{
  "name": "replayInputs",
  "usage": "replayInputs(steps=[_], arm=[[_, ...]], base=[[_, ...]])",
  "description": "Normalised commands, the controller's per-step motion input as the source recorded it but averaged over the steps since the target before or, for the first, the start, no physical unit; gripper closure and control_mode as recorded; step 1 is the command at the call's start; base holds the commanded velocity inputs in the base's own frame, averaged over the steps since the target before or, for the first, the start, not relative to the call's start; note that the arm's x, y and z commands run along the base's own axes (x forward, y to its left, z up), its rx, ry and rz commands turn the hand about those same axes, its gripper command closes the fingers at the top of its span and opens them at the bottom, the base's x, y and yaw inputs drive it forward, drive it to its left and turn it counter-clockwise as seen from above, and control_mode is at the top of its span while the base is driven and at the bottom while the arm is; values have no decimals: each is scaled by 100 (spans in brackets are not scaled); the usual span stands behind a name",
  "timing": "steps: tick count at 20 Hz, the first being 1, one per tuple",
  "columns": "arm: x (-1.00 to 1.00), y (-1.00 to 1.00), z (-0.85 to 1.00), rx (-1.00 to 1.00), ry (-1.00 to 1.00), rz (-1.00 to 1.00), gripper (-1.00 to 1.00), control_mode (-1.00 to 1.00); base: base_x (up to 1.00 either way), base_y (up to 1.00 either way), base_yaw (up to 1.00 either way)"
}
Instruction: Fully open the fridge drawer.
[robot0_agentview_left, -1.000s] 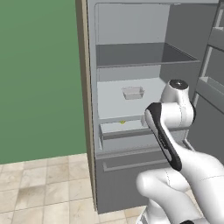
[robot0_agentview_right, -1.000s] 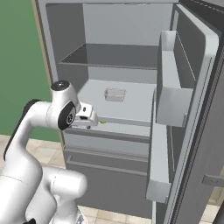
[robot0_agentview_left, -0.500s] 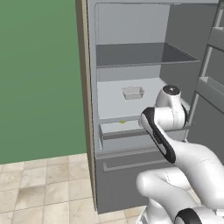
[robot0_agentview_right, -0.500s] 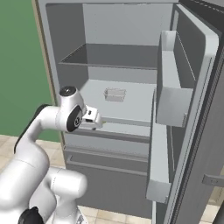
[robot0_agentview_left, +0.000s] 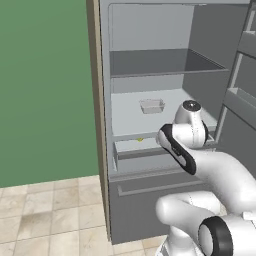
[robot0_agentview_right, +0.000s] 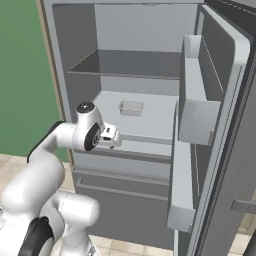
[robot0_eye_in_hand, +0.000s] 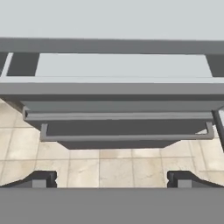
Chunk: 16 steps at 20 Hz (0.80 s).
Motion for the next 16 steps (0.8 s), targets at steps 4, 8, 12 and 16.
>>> replayInputs(steps=[4,8,12,16], arm=[[38,-1,-25,0,0,0,-100,-100],[37,-1,-21,3,0,0,-100,-100],[30,-9,-29,5,0,0,-100,-100],[33,-9,-28,5,0,0,-100,-100]], base=[[0,0,0],[0,0,0],[0,0,0],[0,0,0]])
